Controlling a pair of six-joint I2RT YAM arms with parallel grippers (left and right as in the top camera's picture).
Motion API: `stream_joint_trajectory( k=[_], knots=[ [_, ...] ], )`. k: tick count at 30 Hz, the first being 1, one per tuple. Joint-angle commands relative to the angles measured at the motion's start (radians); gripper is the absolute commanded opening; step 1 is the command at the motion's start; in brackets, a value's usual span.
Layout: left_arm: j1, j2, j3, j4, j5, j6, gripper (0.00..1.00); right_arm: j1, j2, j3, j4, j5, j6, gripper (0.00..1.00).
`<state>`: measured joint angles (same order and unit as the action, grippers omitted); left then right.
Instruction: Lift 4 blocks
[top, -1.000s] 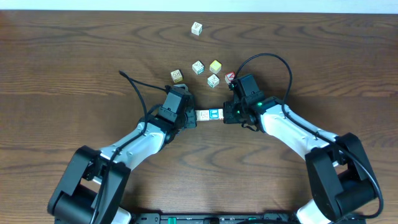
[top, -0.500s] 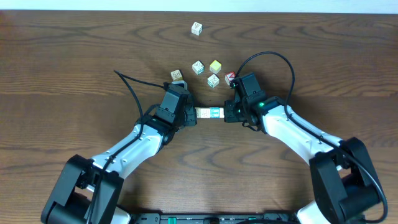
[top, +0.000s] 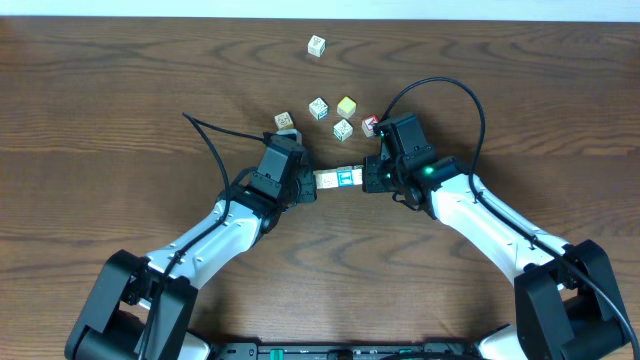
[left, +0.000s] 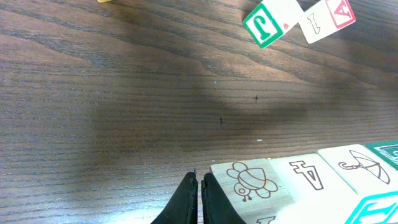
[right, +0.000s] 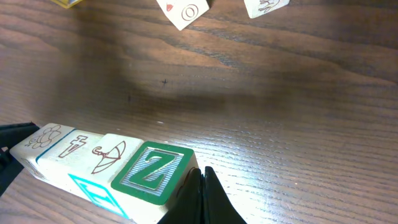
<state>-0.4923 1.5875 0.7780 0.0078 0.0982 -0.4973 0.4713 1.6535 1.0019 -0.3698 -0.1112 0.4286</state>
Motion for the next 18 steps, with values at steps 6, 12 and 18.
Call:
stream_joint_trajectory(
  k=[6, 12, 18],
  knots=[
    [-0.069, -0.030, 0.018, 0.035, 0.151, 0.006, 0.07, 0.087, -0.011, 0.014, 0.019, -0.197, 0.004, 0.01],
    [-0.070, -0.032, 0.018, 0.035, 0.152, 0.006, 0.07, 0.114, -0.011, 0.014, 0.019, -0.177, 0.005, 0.01],
    [-0.070, -0.041, 0.018, 0.035, 0.152, 0.006, 0.07, 0.117, -0.011, 0.014, 0.019, -0.177, 0.005, 0.01]
  ],
)
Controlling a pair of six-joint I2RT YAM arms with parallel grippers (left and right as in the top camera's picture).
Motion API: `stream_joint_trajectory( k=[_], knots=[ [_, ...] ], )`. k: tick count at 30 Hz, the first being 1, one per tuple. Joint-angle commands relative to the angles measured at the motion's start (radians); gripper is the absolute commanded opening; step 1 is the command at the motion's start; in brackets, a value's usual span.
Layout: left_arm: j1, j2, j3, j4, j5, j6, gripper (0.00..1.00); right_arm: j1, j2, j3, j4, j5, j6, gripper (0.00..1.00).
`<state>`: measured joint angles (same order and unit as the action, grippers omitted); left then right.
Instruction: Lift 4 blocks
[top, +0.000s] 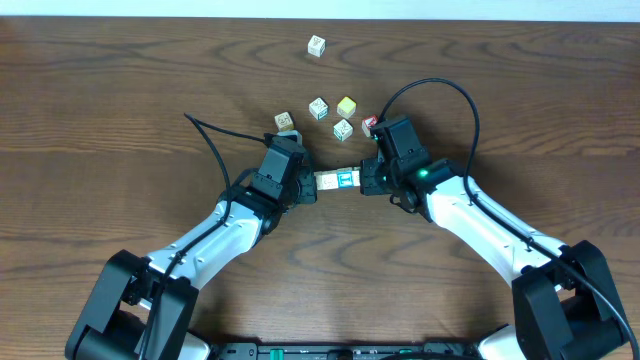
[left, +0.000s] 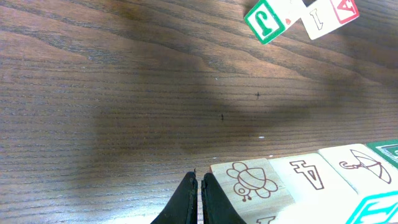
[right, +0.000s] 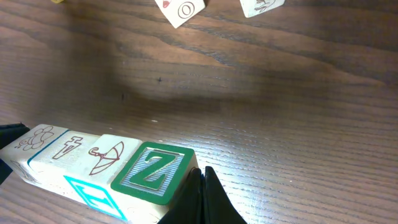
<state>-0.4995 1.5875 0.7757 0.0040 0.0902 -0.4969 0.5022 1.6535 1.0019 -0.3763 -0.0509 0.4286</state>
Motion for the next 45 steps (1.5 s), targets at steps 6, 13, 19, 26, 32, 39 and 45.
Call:
stream_joint_trajectory(
  k=[6, 13, 19, 26, 32, 39, 45],
  knots=[
    [-0.063, -0.042, 0.021, 0.039, 0.160, 0.005, 0.07, 0.086, -0.011, 0.014, 0.025, -0.238, 0.005, 0.01],
    [-0.063, -0.068, 0.021, 0.033, 0.147, 0.010, 0.07, 0.086, -0.011, 0.014, 0.025, -0.237, 0.009, 0.01],
    [-0.063, -0.093, 0.021, 0.005, 0.134, 0.017, 0.07, 0.086, -0.011, 0.014, 0.025, -0.238, 0.013, 0.01],
    [-0.063, -0.103, 0.021, 0.000, 0.134, 0.017, 0.07, 0.086, -0.012, 0.014, 0.025, -0.239, 0.020, 0.01],
    [-0.063, -0.103, 0.021, 0.000, 0.134, 0.017, 0.07, 0.087, -0.023, 0.014, 0.020, -0.246, 0.020, 0.01],
    [-0.063, -0.103, 0.021, 0.000, 0.134, 0.016, 0.07, 0.087, -0.038, 0.016, 0.017, -0.246, 0.020, 0.01],
    [-0.063, -0.121, 0.021, 0.000, 0.134, 0.016, 0.07, 0.087, -0.054, 0.016, 0.016, -0.246, 0.019, 0.01]
  ],
)
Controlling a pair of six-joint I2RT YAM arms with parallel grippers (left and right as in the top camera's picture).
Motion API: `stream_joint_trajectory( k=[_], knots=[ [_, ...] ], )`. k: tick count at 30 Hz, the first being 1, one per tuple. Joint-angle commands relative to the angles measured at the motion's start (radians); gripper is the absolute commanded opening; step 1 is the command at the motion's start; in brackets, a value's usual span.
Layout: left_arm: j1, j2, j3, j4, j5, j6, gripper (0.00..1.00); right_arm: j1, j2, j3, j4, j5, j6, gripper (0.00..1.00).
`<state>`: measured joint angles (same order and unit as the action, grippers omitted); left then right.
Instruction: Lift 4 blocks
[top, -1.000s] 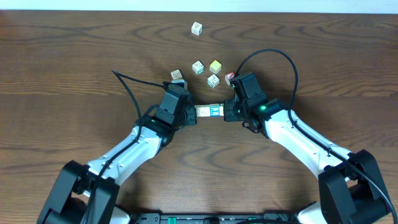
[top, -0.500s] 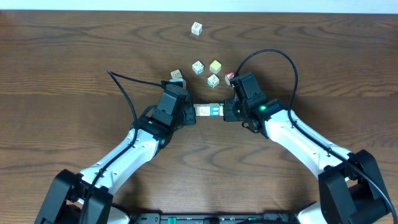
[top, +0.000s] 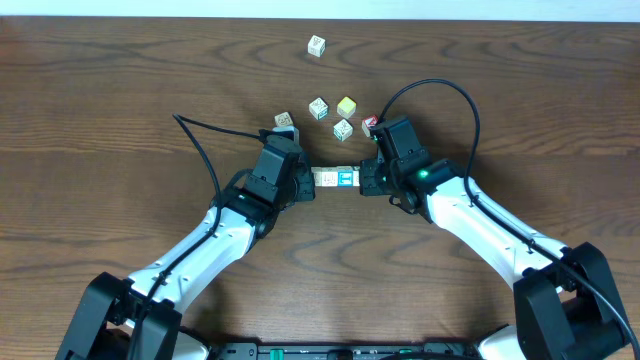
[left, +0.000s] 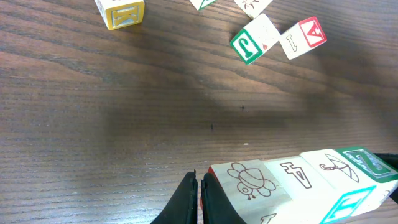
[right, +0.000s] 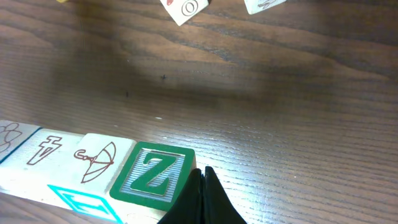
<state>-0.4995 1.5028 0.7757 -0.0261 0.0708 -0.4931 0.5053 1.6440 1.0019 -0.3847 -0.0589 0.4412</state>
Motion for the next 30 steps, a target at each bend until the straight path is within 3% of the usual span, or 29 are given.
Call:
stream_joint_trajectory(
  k=[1, 30],
  knots=[
    [-0.063, -0.041, 0.021, 0.030, 0.153, 0.013, 0.07, 0.084, -0.050, 0.016, 0.025, -0.237, 0.007, 0.01],
    [-0.063, -0.132, 0.021, -0.014, 0.121, 0.027, 0.07, 0.084, -0.129, 0.018, 0.006, -0.199, -0.001, 0.01]
  ],
)
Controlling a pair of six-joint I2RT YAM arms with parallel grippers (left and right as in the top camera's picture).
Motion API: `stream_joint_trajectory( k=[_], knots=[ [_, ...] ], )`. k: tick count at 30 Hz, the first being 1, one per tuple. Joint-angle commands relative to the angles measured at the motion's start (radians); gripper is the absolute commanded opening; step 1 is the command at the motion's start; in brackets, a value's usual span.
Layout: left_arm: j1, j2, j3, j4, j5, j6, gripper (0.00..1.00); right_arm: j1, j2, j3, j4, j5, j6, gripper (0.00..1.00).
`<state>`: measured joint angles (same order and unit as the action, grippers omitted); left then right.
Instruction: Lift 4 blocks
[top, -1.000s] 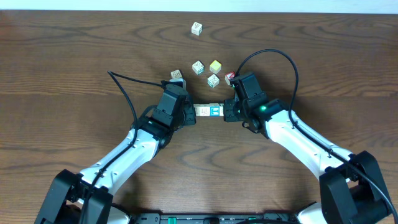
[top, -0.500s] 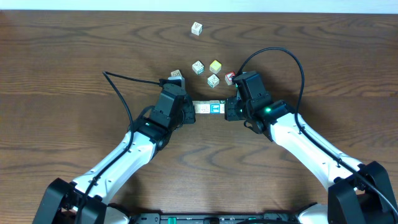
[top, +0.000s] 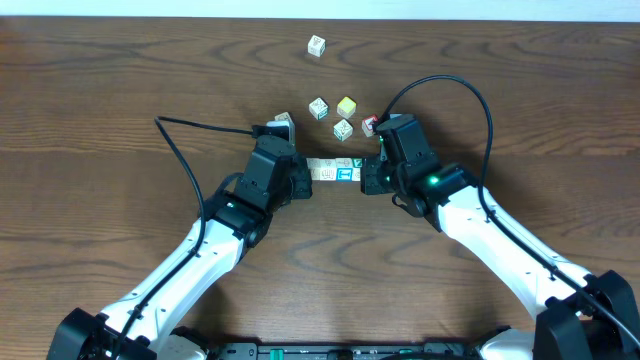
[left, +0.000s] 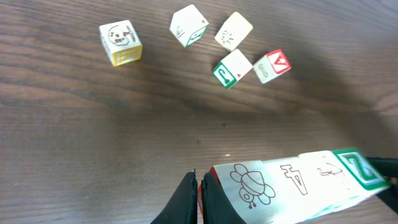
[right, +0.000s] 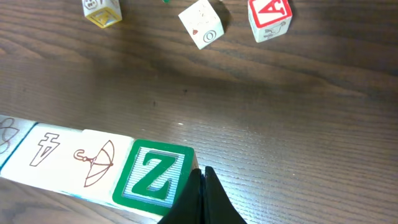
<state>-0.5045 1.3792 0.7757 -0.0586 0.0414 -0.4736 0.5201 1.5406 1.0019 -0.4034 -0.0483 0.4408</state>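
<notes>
A row of four wooden blocks (top: 333, 171) hangs clamped end to end between my two grippers, above the table. The left gripper (left: 199, 177) is shut, with its closed fingers pressed against the bee block (left: 249, 183) at the row's left end. The right gripper (right: 200, 171) is also shut and presses on the green Z block (right: 152, 174) at the right end. An anchor block (left: 292, 177) and an umbrella block (right: 96, 158) sit between those two. The row's shadow lies on the wood below.
Loose blocks lie beyond the row: a yellow one (left: 120, 43), a green J block (left: 230, 68), a red A block (left: 270, 65) and two pale ones (left: 188, 25). One more block (top: 316, 46) sits far back. Each arm's cable (top: 200, 125) arcs above the table.
Both wrists and the clamped row are higher above the table. The loose blocks look smaller, and more of them show in both wrist views. Both grippers stay shut against the row's ends.
The four blocks first lay in a row low at the table, pinched between the two shut grippers. At 2.5 s ago little differed. At 1.0 s ago the row had risen slightly, and now it is well clear of the wood, still in one line.
</notes>
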Motion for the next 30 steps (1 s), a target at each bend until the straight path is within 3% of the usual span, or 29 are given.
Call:
stream_joint_trajectory(
  k=[1, 30],
  knots=[
    [-0.058, -0.008, 0.021, 0.018, 0.150, 0.008, 0.07, 0.069, -0.026, 0.018, 0.024, -0.210, 0.000, 0.01],
    [-0.109, -0.008, 0.021, 0.022, 0.103, 0.008, 0.07, 0.071, -0.026, 0.018, 0.029, -0.212, 0.000, 0.01]
  ],
)
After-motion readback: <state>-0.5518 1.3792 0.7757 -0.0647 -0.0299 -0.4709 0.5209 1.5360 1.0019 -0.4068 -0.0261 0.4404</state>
